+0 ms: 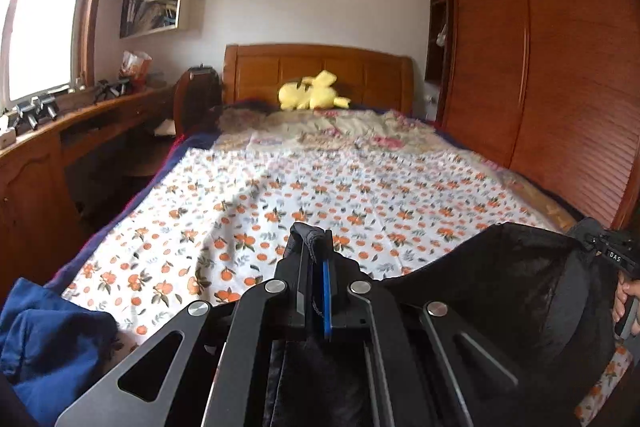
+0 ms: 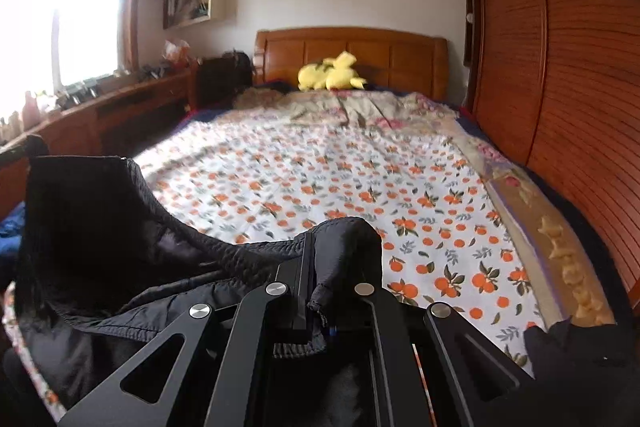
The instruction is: Fold large clothes
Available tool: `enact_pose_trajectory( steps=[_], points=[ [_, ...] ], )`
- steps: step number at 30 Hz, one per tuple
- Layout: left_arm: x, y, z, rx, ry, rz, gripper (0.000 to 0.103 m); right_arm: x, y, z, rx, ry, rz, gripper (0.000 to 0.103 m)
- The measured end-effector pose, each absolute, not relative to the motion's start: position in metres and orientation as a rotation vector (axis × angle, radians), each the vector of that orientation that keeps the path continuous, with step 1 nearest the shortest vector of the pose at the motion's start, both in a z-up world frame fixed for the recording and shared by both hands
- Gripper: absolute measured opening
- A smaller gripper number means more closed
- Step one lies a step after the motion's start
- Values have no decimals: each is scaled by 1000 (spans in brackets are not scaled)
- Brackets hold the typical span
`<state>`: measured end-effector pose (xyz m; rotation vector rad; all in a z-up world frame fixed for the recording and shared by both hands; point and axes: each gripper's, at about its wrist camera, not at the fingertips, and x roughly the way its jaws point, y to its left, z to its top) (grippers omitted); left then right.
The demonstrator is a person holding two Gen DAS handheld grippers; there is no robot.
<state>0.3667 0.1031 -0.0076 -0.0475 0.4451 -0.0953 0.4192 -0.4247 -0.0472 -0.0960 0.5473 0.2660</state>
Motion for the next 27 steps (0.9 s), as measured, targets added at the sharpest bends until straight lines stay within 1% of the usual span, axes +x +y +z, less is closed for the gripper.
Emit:
enact_pose_trajectory(
  steps=[5,11,20,21,22,24,25,26,27],
  points=[
    [396,105,-42,-49,501,-104,4,443,-419,-79,-115,619,250,4],
    [406,108,-73,-72,534,-127,4,452,-416,-101,-115,661,251,4],
    [413,112,-89,-86,554,-139,4,459,-413,-112,-131,676,226,5],
    [416,112,-90,-81,560,-138,6,460,-413,-113,-131,678,223,5],
    [417,112,-90,-77,563,-135,10,460,-412,-114,-135,682,218,5],
    [416,112,-89,-73,562,-128,29,461,-411,-114,-134,692,217,9],
    [412,112,-89,-65,539,-115,53,462,-411,-114,-129,699,217,10],
    [410,113,-88,-59,528,-108,74,461,-410,-114,-123,704,217,12],
    [405,114,-89,-52,519,-103,77,461,-410,-113,-119,709,218,12]
  ],
)
